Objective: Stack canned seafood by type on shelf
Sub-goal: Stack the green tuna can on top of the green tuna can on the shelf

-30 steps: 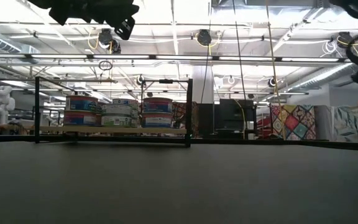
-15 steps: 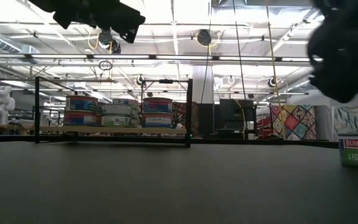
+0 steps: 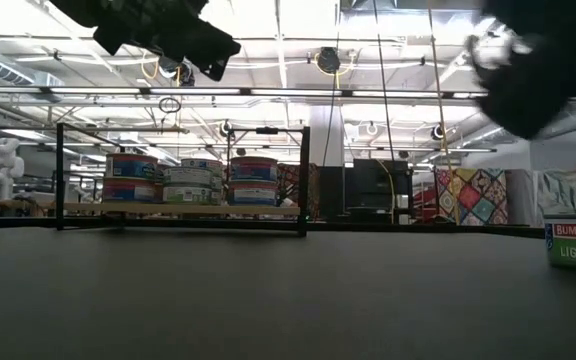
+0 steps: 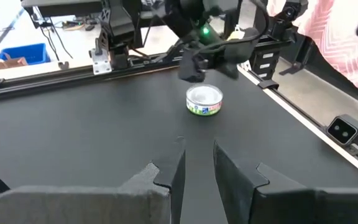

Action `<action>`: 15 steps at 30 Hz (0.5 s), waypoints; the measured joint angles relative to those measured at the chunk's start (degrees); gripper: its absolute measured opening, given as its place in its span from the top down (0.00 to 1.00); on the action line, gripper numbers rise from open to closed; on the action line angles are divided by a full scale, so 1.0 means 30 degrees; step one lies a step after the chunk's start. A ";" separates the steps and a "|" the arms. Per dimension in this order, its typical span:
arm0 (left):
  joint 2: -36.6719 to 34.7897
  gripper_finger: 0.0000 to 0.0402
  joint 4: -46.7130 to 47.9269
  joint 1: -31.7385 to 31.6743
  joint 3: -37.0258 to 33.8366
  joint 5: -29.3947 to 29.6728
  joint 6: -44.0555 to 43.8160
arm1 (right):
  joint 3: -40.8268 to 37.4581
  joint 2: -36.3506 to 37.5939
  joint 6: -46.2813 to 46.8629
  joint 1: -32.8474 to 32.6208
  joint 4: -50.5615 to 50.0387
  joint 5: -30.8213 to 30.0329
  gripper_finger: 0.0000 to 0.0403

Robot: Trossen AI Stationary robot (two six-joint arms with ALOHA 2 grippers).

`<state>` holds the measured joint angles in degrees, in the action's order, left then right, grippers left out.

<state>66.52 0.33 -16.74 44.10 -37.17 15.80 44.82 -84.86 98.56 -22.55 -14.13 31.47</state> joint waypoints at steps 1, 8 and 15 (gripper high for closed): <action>0.0000 0.79 -0.0030 -0.0005 0.0000 0.0000 0.0006 | 0.0007 0.0000 -0.0068 -0.0125 -0.0944 0.0971 1.00; 0.0000 0.79 -0.0441 0.0000 0.0000 0.0015 0.0025 | -0.0015 -0.0007 -0.0508 -0.0539 -0.8959 0.0387 1.00; 0.0000 0.79 -0.0449 0.0003 0.0000 0.0058 -0.0082 | -0.0007 -0.0007 -0.0961 0.0204 -0.4958 -0.3597 1.00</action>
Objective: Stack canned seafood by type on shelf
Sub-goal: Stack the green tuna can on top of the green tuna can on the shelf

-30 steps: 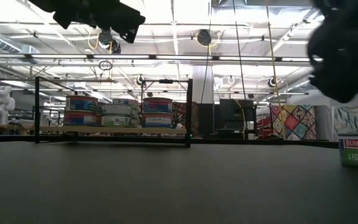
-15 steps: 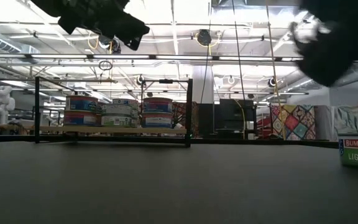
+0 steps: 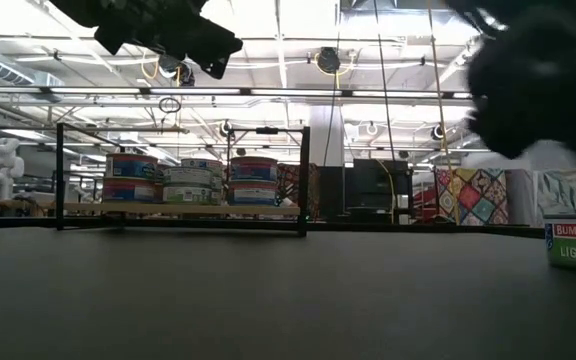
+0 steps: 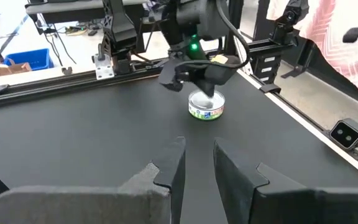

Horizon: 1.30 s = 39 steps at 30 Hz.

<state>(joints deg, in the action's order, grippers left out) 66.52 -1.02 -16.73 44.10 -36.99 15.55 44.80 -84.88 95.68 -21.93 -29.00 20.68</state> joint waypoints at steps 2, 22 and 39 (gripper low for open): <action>0.0000 0.79 -0.0007 0.0000 0.0000 0.0000 0.0000 | 0.0007 0.0000 -0.0004 0.0540 0.1040 -0.1676 1.00; 0.0000 0.79 -0.0296 0.0000 0.0000 0.1005 0.1440 | 0.0721 0.0000 -0.0606 0.0326 -0.3562 0.4509 1.00; 0.0000 0.79 0.0042 0.0007 0.0000 0.1005 0.1443 | 0.0087 -0.0998 0.0401 -0.1406 -0.3459 0.1610 1.00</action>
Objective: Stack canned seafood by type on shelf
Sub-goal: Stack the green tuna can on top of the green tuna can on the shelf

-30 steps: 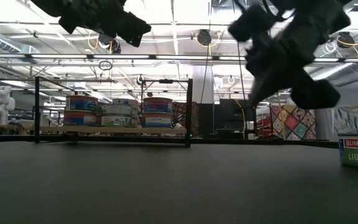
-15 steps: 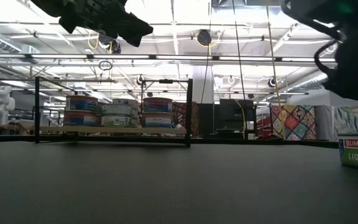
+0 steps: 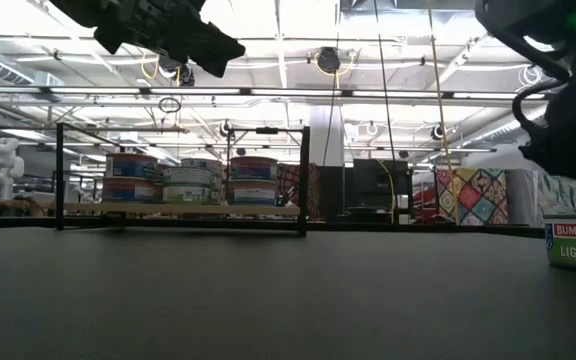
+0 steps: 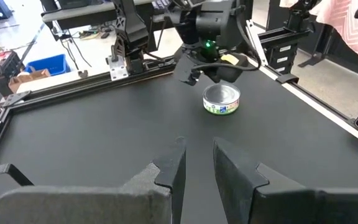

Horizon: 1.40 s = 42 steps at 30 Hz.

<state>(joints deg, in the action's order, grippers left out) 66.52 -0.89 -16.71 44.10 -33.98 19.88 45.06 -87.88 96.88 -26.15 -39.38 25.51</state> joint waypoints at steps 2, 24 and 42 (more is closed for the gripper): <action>0.0000 0.79 0.0017 0.0005 -0.0007 0.0000 0.0000 | 0.0000 -0.0312 -0.0009 -0.0004 0.0555 -0.0047 1.00; -0.0007 0.79 0.0230 0.0431 0.0000 0.0124 0.1042 | 0.0036 -0.0519 -0.0896 0.3985 1.1549 -0.6482 1.00; 0.0000 0.79 0.0767 0.1131 -0.0007 0.0466 0.1147 | 0.3067 -0.0495 -0.3764 0.3934 1.1409 -1.2125 1.00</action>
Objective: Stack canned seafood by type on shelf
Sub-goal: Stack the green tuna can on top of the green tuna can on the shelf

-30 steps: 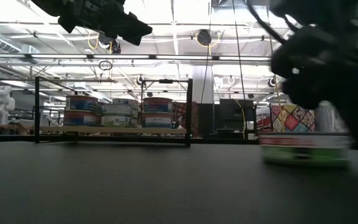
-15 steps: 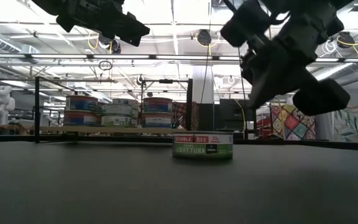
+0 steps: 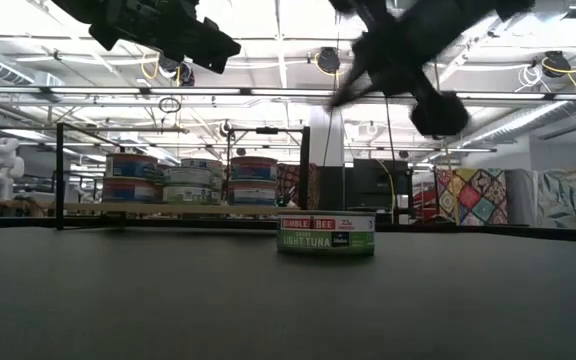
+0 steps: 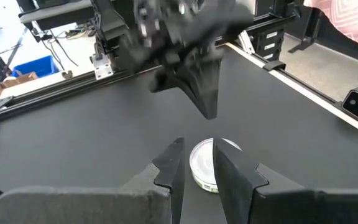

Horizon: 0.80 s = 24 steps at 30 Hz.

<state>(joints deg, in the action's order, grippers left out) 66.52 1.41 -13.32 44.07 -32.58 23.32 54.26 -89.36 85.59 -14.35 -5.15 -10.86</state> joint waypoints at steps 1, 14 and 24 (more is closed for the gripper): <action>0.0000 0.79 -0.0004 0.0032 0.0002 0.0011 -0.0006 | 0.0453 0.0000 -0.0580 0.0000 0.0019 -0.0555 1.00; 0.0029 0.74 0.0090 0.3578 0.0003 0.2261 0.0057 | 0.5727 0.0307 -0.9687 -0.0606 -0.3033 -0.5433 1.00; 0.3852 0.55 -0.3625 0.7463 0.0007 0.7939 -0.1754 | 0.5769 0.2644 -1.4128 -0.1214 -0.3276 -0.6027 1.00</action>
<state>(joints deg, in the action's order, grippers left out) 78.08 -9.46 9.07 44.10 -8.76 18.06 71.57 -81.43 43.20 -17.99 -14.98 -28.94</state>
